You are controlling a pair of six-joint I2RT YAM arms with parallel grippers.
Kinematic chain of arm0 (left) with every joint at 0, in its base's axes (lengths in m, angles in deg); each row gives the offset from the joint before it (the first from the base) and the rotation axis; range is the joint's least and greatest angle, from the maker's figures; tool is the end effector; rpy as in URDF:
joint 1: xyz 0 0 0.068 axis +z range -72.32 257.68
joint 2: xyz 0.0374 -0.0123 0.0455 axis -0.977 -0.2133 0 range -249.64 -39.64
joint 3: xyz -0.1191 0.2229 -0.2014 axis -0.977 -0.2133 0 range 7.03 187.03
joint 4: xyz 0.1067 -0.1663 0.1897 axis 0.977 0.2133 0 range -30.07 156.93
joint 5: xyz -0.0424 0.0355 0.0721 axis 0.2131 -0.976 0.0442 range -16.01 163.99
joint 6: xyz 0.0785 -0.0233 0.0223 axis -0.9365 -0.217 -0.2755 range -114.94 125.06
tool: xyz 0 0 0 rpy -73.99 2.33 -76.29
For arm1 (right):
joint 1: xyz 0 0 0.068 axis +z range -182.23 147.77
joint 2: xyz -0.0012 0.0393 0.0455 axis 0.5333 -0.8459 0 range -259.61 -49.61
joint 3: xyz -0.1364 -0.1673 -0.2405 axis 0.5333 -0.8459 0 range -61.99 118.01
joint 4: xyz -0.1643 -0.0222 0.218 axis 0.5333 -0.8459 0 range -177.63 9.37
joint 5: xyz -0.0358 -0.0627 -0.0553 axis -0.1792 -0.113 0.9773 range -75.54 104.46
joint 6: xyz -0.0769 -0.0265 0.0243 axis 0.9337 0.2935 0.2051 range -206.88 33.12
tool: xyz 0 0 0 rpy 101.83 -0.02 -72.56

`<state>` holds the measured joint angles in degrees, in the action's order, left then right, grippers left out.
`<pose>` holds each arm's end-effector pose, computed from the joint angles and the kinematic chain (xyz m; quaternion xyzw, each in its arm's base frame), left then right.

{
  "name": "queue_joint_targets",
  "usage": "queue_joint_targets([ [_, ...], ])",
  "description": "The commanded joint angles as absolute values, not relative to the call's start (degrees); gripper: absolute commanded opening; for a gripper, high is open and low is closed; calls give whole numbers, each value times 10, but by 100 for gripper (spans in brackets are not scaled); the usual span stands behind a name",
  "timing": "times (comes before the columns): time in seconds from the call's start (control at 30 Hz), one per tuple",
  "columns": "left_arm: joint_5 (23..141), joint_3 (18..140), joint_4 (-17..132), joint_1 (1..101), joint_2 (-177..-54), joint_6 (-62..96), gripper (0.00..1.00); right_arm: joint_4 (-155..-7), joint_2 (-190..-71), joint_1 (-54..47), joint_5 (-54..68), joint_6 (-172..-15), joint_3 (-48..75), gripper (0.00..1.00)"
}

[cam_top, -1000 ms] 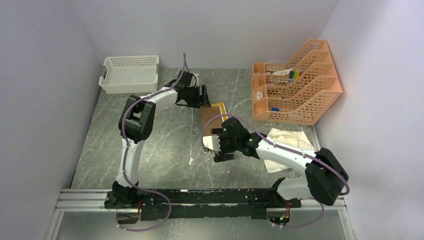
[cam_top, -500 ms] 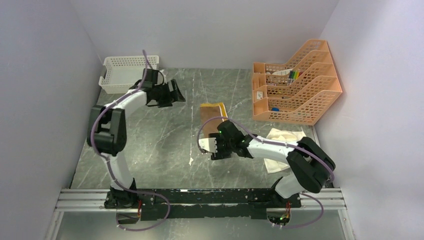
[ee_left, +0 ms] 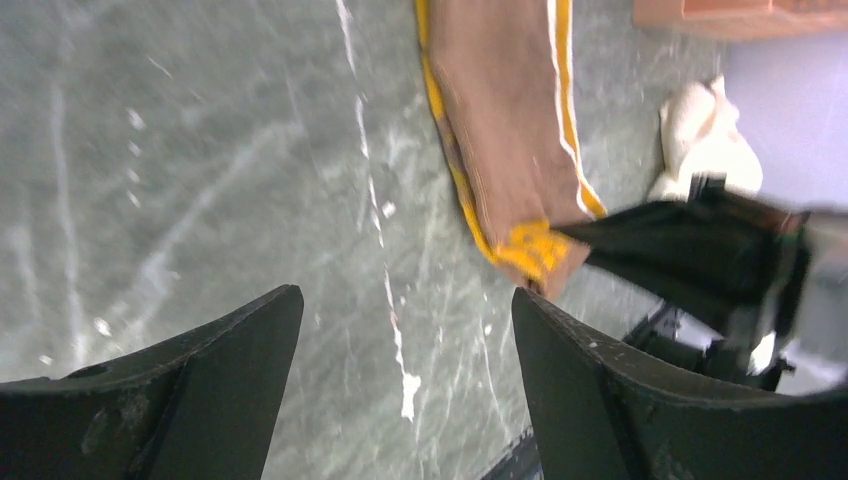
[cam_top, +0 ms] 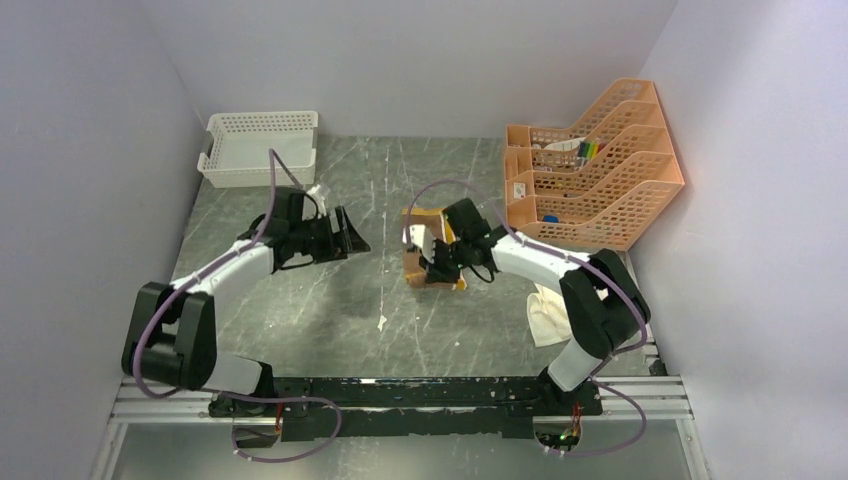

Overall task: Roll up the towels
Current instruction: Roll the towel at the center of the board.

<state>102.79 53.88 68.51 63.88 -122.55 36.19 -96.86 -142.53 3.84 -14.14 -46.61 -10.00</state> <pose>0.3064 -0.1122 0.2254 -0.0398 0.8979 -0.3548 0.2574 0.2587 0.2326 0.1878 -0.6293 0.6876 0.2268 0.2824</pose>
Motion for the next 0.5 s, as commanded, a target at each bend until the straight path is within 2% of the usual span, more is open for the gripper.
queue_joint_targets([
  [0.0,1071,484,637,612,-1167,372,88,-1044,-1456,14,-299,-595,-17,0],
  [0.2,1090,444,633,567,-1156,358,87,-1035,-1513,15,-447,-750,49,0],
  [0.3,1092,428,621,556,-1151,362,87,-1051,-1545,15,-472,-774,73,2],
  [0.37,1095,417,608,551,-1149,371,88,-1041,-1557,14,-481,-788,74,10],
  [0.47,1106,404,578,545,-1158,383,87,-983,-1572,12,-466,-851,58,8],
])
